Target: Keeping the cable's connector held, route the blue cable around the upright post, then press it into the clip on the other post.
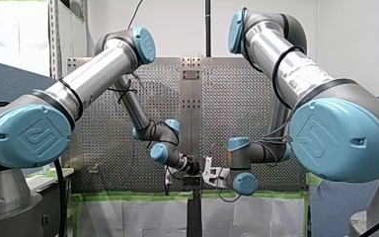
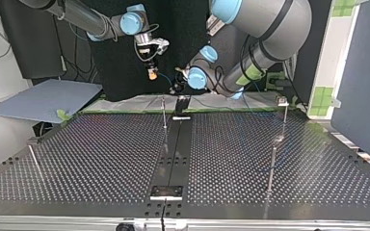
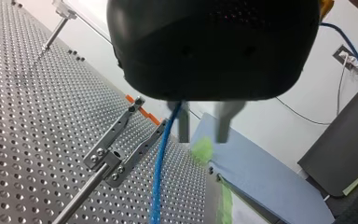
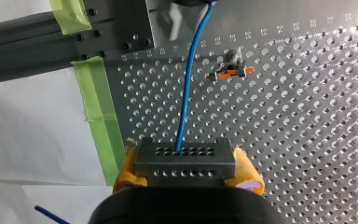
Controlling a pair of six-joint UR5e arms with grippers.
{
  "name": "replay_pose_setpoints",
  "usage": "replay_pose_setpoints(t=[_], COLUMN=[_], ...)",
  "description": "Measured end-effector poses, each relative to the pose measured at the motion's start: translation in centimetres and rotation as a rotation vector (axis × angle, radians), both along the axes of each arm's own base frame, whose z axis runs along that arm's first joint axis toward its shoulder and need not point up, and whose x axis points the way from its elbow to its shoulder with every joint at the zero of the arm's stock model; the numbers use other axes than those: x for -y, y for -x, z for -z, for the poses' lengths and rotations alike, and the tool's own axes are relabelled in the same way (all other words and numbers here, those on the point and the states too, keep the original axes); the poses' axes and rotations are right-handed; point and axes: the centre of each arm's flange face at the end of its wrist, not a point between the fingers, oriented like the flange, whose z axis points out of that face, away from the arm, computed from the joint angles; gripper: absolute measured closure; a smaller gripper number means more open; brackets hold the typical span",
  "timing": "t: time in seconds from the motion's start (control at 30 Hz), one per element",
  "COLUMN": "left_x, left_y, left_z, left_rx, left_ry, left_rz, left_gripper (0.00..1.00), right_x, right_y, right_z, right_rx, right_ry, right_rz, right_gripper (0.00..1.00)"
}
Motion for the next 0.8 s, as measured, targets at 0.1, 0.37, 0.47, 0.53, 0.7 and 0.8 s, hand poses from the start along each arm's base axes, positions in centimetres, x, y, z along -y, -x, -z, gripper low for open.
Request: replay_pose_setpoints(t=[0.1, 0.37, 0.47, 0.53, 0.7, 0.8], left_x=[0.0, -0.2, -0.4, -0.5, -0.3, 0.0], left_y=[0.0, -0.2, -0.2, 0.0, 0.6, 0.8], left_z=[0.0, 0.0, 0.1, 0.2, 0.3, 0.3], left_rx=[0.002, -0.013, -0.011, -0.009, 0.006, 0.033], left_ry=[0.003, 0.01, -0.006, -0.032, -0.095, -0.121], left_rz=[0.0, -0.047, -0.066, -0.074, -0.081, -0.082], left_gripper=[1.0, 1.0, 1.0, 1.0, 1.0, 1.0], right_x=[0.0, 0.0, 0.0, 0.3, 1.0, 1.5], right_y=[0.0, 0.0, 0.1, 0.3, 1.0, 1.5], right_z=[0.0, 0.0, 0.0, 0.0, 0.1, 0.1], right_rx=[-0.001, -0.002, -0.003, -0.004, -0.004, -0.004], right_ry=[0.0, -0.001, -0.003, -0.005, -0.007, -0.007], right_rz=[0.0, -0.001, 0.002, 0.008, 0.026, 0.039], right_gripper=[1.0, 1.0, 1.0, 1.0, 1.0, 1.0])
